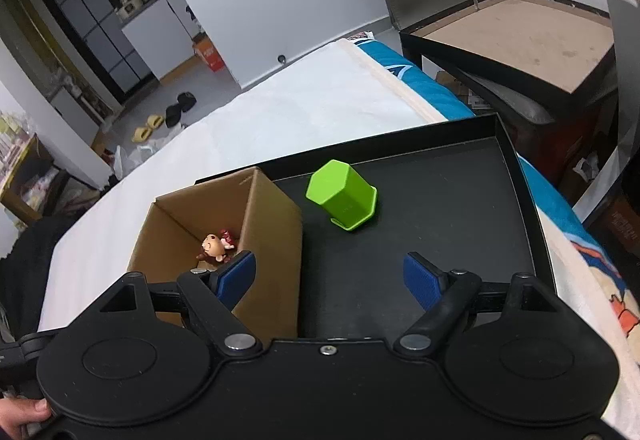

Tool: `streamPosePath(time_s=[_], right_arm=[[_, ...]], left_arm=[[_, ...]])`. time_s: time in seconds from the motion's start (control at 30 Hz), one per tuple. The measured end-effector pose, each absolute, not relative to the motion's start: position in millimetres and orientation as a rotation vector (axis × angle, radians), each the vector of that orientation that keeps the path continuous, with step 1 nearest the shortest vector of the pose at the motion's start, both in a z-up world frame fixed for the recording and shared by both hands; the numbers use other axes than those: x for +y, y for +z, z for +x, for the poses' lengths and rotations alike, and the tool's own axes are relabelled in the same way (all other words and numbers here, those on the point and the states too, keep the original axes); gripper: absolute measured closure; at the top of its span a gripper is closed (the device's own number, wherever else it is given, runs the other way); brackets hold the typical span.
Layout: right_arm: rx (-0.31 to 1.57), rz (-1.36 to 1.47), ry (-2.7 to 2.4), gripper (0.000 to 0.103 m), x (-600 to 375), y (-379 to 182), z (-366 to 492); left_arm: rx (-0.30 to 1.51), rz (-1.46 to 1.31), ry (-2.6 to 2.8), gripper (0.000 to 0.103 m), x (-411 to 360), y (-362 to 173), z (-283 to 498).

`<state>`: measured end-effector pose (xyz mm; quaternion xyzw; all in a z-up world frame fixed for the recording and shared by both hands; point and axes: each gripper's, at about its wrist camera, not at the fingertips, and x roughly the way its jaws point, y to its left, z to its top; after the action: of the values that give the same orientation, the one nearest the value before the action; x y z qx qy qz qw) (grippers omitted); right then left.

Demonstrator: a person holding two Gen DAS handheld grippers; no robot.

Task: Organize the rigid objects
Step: 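Move the right tool back over the tray toward the green hexagonal cup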

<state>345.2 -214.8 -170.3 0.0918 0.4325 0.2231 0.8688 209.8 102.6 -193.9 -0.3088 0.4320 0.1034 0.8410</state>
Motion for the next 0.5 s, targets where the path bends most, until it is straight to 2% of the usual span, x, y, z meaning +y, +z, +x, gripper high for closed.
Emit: streamPosePath(time_s=[0.27, 0.4, 0.5], right_arm=[[0.878, 0.239, 0.450, 0.024, -223.6, -194.2, 342.9], [0.871, 0.237, 0.455, 0.030, -219.5, -200.5, 347.5], [0.856, 0.201, 0.467, 0.030, -213.2, -203.3, 351.0]], left_arm=[[0.917, -0.642, 0.235, 0.079, 99.9, -195.3, 211.5], [0.916, -0.638, 0.243, 0.079, 99.2, -195.1, 212.9], [0.916, -0.630, 0.247, 0.079, 98.4, -196.1, 214.8]])
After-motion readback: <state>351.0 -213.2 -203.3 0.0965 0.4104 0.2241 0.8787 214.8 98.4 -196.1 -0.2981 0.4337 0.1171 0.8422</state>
